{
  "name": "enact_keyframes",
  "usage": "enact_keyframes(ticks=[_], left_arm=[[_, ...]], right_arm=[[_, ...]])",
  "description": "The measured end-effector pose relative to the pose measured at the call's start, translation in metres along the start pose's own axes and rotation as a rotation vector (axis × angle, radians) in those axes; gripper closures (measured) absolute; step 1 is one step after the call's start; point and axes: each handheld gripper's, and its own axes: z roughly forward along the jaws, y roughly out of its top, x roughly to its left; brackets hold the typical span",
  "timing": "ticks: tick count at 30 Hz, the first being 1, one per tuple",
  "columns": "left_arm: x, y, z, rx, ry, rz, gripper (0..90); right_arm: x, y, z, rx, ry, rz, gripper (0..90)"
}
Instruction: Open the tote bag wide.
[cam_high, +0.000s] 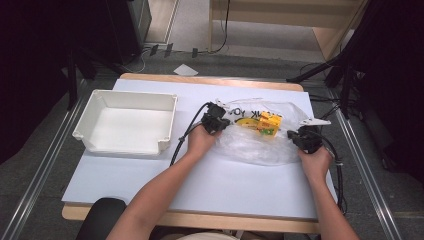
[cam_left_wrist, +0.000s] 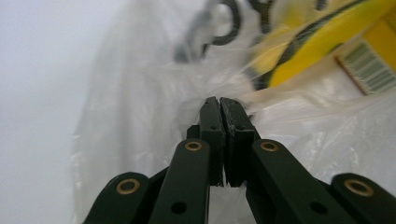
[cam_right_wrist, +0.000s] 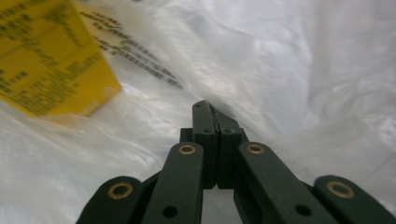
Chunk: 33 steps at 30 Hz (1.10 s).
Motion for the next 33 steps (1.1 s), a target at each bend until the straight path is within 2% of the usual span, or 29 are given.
enact_keyframes(ticks=[3,5,7,10,16,17,23,29,31,33], left_arm=[[0.006,-0.004,-0.004,-0.005,-0.036,-0.025,88.4],[0.005,-0.004,-0.005,0.006,-0.056,-0.021,87.5],[0.001,-0.003,-0.01,-0.001,-0.072,-0.017,87.4],[-0.006,0.004,-0.022,-0.024,-0.091,0.007,87.5],[-0.021,0.022,-0.05,-0.07,-0.135,0.047,87.7],[-0.023,0.024,-0.053,-0.076,-0.135,0.051,87.7],[-0.038,0.043,-0.071,-0.112,-0.159,0.073,87.9],[-0.047,0.062,-0.085,-0.136,-0.166,0.098,87.8],[-0.048,0.069,-0.089,-0.153,-0.175,0.087,87.9],[-0.052,0.075,-0.086,-0.152,-0.188,0.07,88.0]], right_arm=[[-0.01,-0.006,-0.006,0.001,0.0,0.04,90.0],[-0.009,-0.007,-0.008,0.011,0.023,0.03,90.0],[-0.006,-0.004,-0.011,0.033,0.021,0.009,90.0],[-0.002,0.0,-0.019,0.008,0.033,-0.011,90.0],[0.007,0.021,-0.041,-0.037,0.069,-0.043,90.0],[0.01,0.028,-0.048,-0.05,0.09,-0.051,90.0],[0.023,0.059,-0.065,-0.101,0.112,-0.098,90.0],[0.028,0.09,-0.059,-0.117,0.122,-0.116,90.0],[0.026,0.098,-0.053,-0.113,0.132,-0.109,90.0],[0.023,0.103,-0.045,-0.102,0.131,-0.105,90.0]])
